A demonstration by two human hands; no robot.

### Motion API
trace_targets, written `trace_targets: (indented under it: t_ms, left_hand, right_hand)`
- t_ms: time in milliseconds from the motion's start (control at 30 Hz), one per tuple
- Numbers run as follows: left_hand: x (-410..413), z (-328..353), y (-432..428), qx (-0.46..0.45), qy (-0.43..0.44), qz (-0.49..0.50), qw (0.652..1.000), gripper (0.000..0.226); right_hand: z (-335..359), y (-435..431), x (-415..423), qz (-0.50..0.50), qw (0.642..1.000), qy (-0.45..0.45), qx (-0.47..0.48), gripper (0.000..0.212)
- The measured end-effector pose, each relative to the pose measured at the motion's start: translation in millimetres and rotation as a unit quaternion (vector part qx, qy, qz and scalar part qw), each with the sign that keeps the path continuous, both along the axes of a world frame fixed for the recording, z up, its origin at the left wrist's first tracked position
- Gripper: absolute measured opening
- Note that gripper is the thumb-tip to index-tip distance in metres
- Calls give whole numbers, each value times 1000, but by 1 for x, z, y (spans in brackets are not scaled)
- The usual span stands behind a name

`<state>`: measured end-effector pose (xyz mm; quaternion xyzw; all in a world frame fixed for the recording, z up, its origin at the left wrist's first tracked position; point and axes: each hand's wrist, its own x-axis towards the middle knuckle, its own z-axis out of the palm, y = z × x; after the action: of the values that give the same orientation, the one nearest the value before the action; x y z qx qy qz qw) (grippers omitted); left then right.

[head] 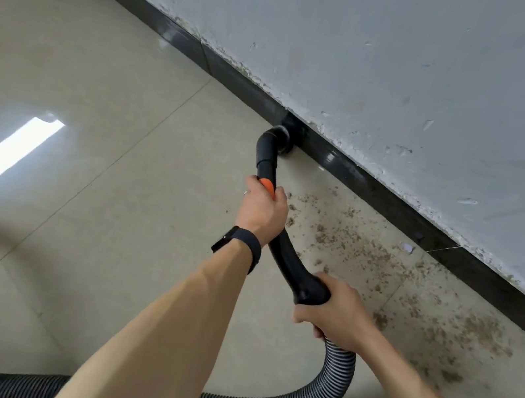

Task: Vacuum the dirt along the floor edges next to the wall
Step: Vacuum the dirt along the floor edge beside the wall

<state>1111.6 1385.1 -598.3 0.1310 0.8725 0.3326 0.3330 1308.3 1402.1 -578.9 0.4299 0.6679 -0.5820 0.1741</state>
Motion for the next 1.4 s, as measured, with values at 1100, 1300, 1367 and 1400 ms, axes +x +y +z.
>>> trace_targets:
  t_ms: [1100,1300,1367,1400]
  left_hand:
    - [62,22,-194,-58,-23,289,955,46]
    - [76,18,-206,-20,-31,316,948,41]
    - [74,16,-198,3,-31,317,948,40]
    - [72,16,-194,10,-31,308,951,38]
  right_hand:
    - [12,-103,25,240,970,-33,-31,34]
    - [4,-101,35,273,962,-14,-12,33]
    - [7,-96,34,264,964,-18,-8,34]
    - [9,-94,34,254,967,-21,-4,36]
